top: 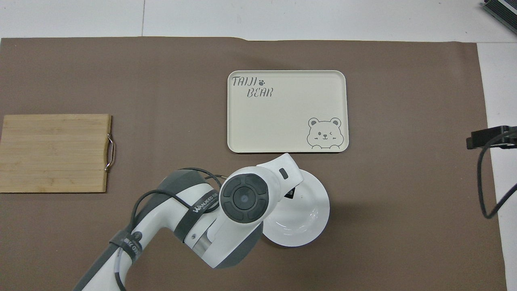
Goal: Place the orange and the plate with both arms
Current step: 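Carry the orange with the left gripper over the white plate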
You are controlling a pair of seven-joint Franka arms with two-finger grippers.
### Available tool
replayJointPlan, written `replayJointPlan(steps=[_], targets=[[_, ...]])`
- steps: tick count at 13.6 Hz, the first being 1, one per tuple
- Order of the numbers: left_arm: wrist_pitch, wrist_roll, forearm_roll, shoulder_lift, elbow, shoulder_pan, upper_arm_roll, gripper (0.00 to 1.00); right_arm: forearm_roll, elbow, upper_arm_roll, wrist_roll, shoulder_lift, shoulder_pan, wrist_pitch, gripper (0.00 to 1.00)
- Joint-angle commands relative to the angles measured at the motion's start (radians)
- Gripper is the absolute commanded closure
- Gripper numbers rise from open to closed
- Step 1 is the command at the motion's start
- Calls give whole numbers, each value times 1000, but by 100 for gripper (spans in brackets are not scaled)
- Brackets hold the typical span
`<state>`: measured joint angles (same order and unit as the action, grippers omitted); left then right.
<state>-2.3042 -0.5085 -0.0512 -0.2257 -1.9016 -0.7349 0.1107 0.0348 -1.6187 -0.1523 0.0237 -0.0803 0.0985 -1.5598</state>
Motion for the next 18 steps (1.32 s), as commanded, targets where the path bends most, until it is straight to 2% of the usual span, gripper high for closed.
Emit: replayJointPlan(steps=[1, 6, 8, 10, 11, 12, 14, 16, 18], targets=[[-18, -21, -44, -35, 30, -15, -9, 100, -36, -13, 2, -2, -15, -9, 12, 0], [-90, -37, -49, -119, 30, -50, 23, 100, -64, -36, 0, -2, -32, -9, 10, 0], [-89, -62, -55, -126, 16, -61, 24, 100, -69, -55, 0, 4, -38, -9, 12, 0], [-86, -64, -85, -127, 4, -64, 30, 100, -142, -84, -7, 4, -53, -13, 10, 0], [-83, -64, -93, -127, 1, -64, 29, 89, -148, -107, -7, 8, -65, -14, 9, 0], [-80, -64, -93, -127, -2, -66, 30, 1, -151, -125, -7, 28, -79, -14, 7, 0], [-70, -61, -93, -116, -2, -75, 27, 0, -153, -170, -6, 74, -99, -11, 9, 0], [12, -47, -91, -62, 4, -35, 24, 0, -223, -217, -7, 129, -105, -14, 3, 0], [42, -45, -91, -17, 6, 9, 24, 0, -253, -251, -7, 140, -107, -14, -29, 0]])
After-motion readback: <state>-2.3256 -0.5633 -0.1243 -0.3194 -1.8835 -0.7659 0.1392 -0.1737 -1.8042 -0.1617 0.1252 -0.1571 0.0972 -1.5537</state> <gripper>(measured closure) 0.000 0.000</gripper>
